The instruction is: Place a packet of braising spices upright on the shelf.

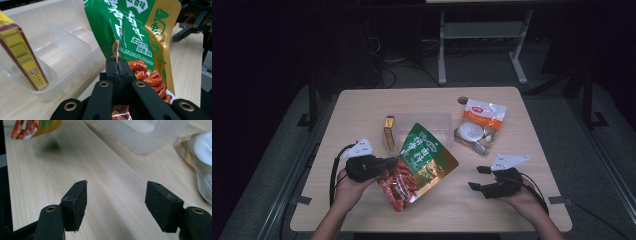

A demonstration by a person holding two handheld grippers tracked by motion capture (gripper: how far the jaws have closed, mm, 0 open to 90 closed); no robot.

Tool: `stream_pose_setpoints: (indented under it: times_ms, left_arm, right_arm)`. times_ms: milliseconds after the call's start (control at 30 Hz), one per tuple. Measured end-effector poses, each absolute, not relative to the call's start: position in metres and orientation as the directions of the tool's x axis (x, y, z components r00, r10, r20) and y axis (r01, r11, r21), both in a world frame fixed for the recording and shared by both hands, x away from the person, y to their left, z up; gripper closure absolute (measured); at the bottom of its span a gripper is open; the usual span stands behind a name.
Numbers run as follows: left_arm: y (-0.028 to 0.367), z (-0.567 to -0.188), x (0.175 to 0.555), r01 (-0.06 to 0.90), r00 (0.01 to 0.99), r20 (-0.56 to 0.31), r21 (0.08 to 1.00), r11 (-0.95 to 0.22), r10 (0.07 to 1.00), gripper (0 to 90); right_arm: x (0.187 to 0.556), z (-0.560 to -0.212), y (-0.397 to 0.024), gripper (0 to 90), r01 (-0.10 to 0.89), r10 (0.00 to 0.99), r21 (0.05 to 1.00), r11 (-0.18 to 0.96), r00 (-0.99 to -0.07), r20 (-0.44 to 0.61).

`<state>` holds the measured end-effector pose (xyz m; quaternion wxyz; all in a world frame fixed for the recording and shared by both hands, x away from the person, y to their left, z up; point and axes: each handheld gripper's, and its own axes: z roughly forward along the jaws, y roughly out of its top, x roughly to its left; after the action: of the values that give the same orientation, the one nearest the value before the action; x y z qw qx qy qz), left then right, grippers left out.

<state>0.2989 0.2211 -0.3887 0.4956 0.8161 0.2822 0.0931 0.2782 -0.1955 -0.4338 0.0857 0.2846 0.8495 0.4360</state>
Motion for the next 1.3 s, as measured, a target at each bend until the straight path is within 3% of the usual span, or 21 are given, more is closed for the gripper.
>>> stream_pose_setpoints:
  times_ms: [767, 1033, 1300]
  left_arm:
    - [0.234, -0.378, 0.299, 0.336, 0.761, -0.109, 0.91, -0.244, 0.64, 89.7]
    - [0.23, -0.379, 0.298, 0.331, 0.759, -0.122, 0.918, -0.218, 0.639, 89.7]
    - [0.225, -0.38, 0.295, 0.313, 0.763, -0.129, 0.931, -0.188, 0.634, 89.6]
  right_arm:
    - [0.298, -0.413, -0.126, 32.2, 0.318, 0.399, 0.851, 0.419, -0.906, 0.142]
    - [0.313, -0.407, -0.11, 38.2, 0.331, 0.387, 0.876, 0.352, -0.903, 0.186]
    - [0.318, -0.407, -0.107, 50.4, 0.346, 0.378, 0.884, 0.315, -0.9, 0.217]
